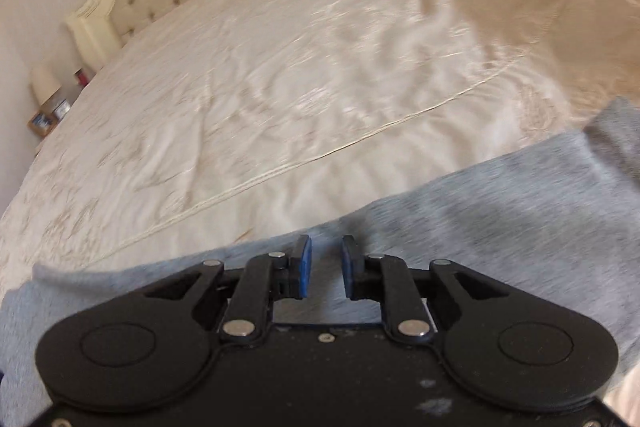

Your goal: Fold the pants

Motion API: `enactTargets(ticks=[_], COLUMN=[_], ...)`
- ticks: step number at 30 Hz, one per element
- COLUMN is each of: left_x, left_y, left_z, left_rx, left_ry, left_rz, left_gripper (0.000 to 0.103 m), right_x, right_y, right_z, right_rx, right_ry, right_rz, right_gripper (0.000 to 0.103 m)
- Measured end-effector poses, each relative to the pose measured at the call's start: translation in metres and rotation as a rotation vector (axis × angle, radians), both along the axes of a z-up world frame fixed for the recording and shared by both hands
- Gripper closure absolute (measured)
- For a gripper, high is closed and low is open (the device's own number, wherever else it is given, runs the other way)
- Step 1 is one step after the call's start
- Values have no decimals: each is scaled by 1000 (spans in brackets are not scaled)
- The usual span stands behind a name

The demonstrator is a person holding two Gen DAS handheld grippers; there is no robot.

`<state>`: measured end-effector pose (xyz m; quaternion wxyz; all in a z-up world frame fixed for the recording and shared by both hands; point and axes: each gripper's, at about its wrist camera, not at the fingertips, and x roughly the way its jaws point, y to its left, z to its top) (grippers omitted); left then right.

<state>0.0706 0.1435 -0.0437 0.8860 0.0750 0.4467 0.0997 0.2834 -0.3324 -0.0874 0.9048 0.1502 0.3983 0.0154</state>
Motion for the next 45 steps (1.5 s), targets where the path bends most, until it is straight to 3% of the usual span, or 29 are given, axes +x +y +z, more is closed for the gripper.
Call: enactTargets(ticks=[5,9,11,13,18,22,26,35,41,45], left_x=[16,42,54,65,84,98,114,114,111,108], left_y=[-42,-86,-110,-138,-202,-234,-246,-251,-257,-257], left_z=[39,46,44,39,15,-16,-49,-51,-48,-31], left_rx=[-53,-126,-170,-204,-197,-146,-94,-45,-18,-75], left_ry=[-93,-84,-65,-38,9,49,111,94,81,78], left_rz=[-100,-209,-255,-302,-398,-418,-367,-345,-356,-388], left_gripper=[83,82,82,82,82,82,82,83,84,83], right_x=[-10,-31,-41,-60,-99,-118,-136,-153,-139,-132], right_y=[-46,-73,-99,-132,-185,-197,-208,-223,-236,-247], right_z=[13,0,-11,-14,0,9,4,-20,-29,-33], right_rx=[17,-158,-188,-114,47,40,91,238,329,395], right_ry=[-50,-19,5,-5,-80,-91,-81,-107,-142,-139], right_rz=[-61,-78,-138,-214,-340,-358,-351,-330,-363,-381], right_gripper=[81,83,86,90,85,78,71,67,65,65])
